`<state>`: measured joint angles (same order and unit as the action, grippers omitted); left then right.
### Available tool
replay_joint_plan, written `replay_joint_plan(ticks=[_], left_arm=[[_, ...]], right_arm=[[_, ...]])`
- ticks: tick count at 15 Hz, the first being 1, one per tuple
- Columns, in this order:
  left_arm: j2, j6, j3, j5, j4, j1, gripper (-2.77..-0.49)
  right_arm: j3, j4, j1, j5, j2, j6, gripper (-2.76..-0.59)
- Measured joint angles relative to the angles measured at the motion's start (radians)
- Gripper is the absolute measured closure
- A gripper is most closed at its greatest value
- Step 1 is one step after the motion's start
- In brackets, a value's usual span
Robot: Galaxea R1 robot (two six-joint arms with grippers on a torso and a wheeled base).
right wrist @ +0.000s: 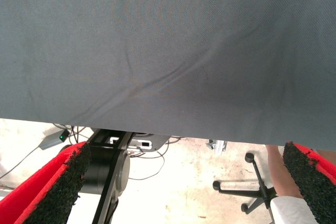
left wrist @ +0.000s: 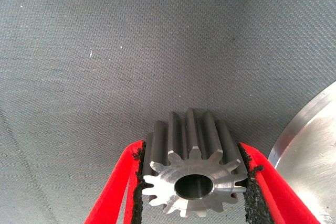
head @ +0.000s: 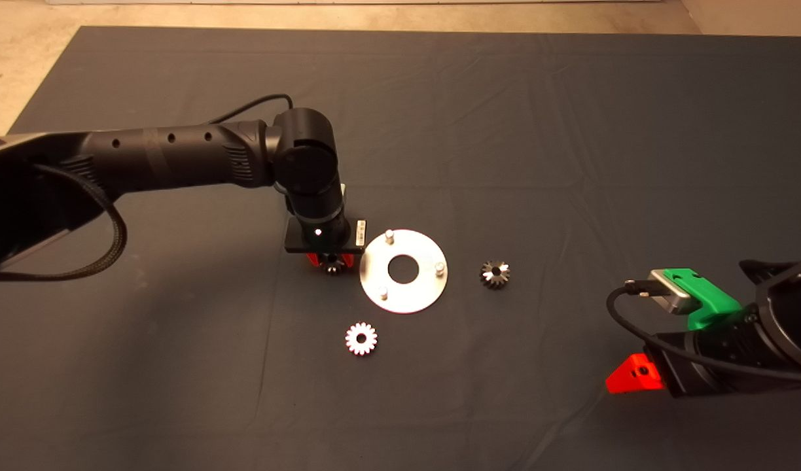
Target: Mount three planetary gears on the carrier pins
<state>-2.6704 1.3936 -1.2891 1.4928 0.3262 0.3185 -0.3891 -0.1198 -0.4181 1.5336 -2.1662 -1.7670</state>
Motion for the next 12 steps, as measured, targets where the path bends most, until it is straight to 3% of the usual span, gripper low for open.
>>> replay_joint_plan(ticks=[7, 8, 11, 12], left_arm=[[0.0, -0.005, 0.002, 0.005, 0.0, 0.009, -0.96], [0.0, -0.005, 0.002, 0.009, 0.0, 0.029, -0.96], [-0.011, -0.021, -0.002, 0.027, 0.001, 0.119, -0.96], [-0.019, -0.024, -0.004, 0.027, 0.002, 0.131, -0.96]], right_arm=[[0.0, 0.0, 0.0, 0.0, 0.0, 0.0, -2.73], [0.0, 0.0, 0.0, 0.0, 0.0, 0.0, -2.73], [0.0, 0.0, 0.0, 0.0, 0.0, 0.0, -2.73], [0.0, 0.0, 0.0, 0.0, 0.0, 0.0, -2.73]])
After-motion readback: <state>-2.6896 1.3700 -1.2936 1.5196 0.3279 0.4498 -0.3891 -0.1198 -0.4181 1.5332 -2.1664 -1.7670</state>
